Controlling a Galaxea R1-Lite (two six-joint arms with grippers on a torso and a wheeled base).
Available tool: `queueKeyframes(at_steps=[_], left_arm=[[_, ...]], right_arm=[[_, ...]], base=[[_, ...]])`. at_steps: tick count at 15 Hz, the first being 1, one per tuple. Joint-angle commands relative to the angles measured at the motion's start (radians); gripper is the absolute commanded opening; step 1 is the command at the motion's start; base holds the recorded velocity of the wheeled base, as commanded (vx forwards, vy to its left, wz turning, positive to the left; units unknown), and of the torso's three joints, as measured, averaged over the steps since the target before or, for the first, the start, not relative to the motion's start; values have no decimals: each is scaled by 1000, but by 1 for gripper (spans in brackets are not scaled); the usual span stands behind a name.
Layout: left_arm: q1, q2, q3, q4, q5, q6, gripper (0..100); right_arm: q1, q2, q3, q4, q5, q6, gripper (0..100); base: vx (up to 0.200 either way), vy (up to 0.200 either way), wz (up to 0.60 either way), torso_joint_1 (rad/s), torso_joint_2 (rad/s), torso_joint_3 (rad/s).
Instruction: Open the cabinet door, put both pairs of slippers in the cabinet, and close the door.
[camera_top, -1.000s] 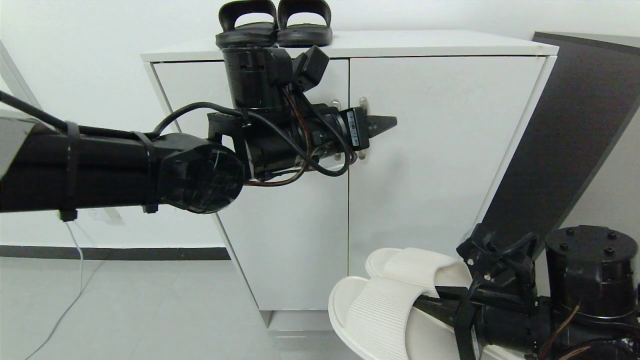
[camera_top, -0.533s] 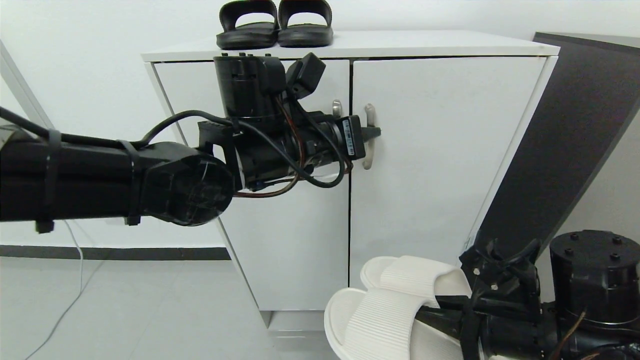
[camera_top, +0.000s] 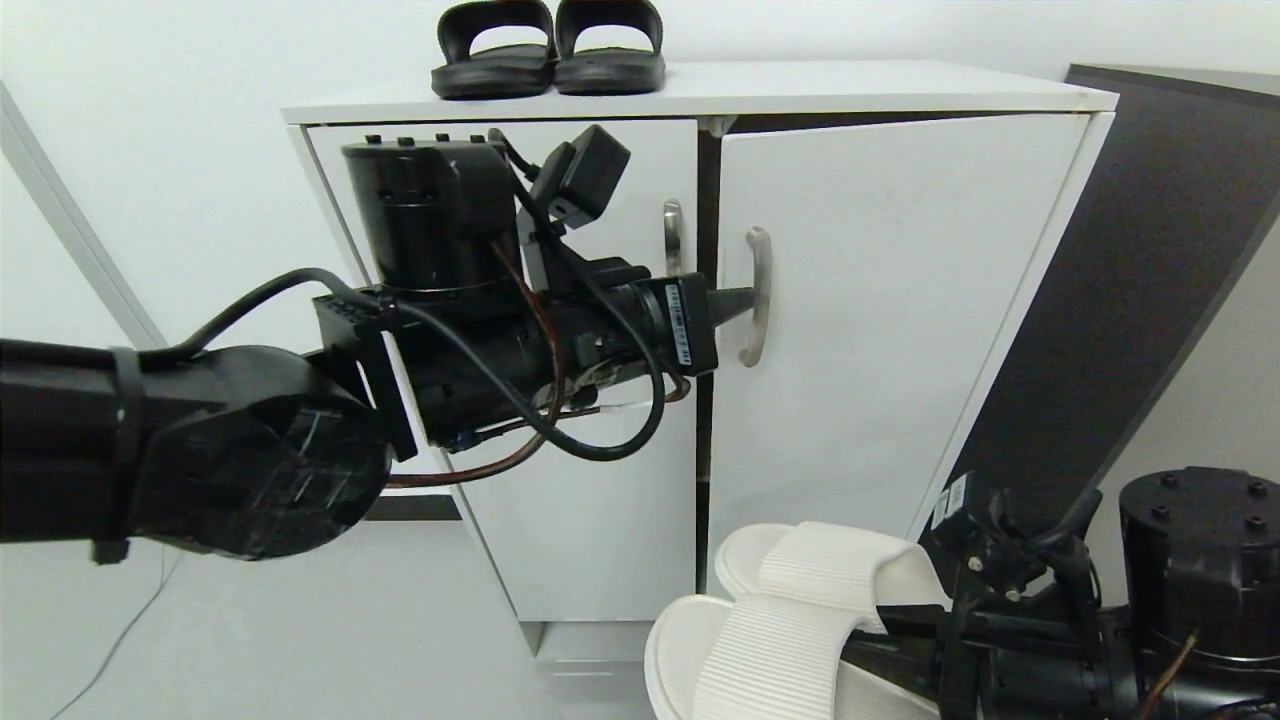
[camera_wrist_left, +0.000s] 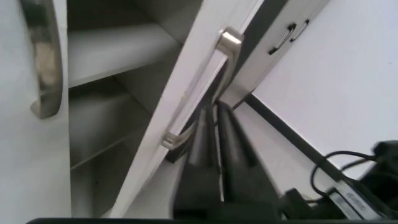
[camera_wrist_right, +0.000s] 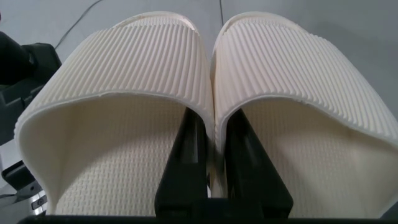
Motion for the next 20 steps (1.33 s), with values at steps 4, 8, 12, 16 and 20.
queueKeyframes(at_steps=[4, 8, 12, 16, 20], left_arm=[[0, -120, 108, -33, -1, -8, 0], [71, -78, 88, -59, -10, -27, 0], [121, 17, -4, -59, -25, -45, 0], [124, 98, -113, -57, -28, -68, 0], [120, 127, -169, -54, -66, -68, 0]], right_arm=[[1, -4, 5, 0, 2, -20, 0], [1, -3, 8, 0, 2, -29, 0], [1, -3, 10, 0, 2, -30, 0], [20, 0, 22, 1, 2, -30, 0], [43, 2, 37, 1, 1, -30, 0]], base=[[0, 0, 0, 0, 0, 0], [0, 0, 0, 0, 0, 0], [0, 0, 0, 0, 0, 0], [0, 0, 0, 0, 0, 0], [0, 0, 0, 0, 0, 0]])
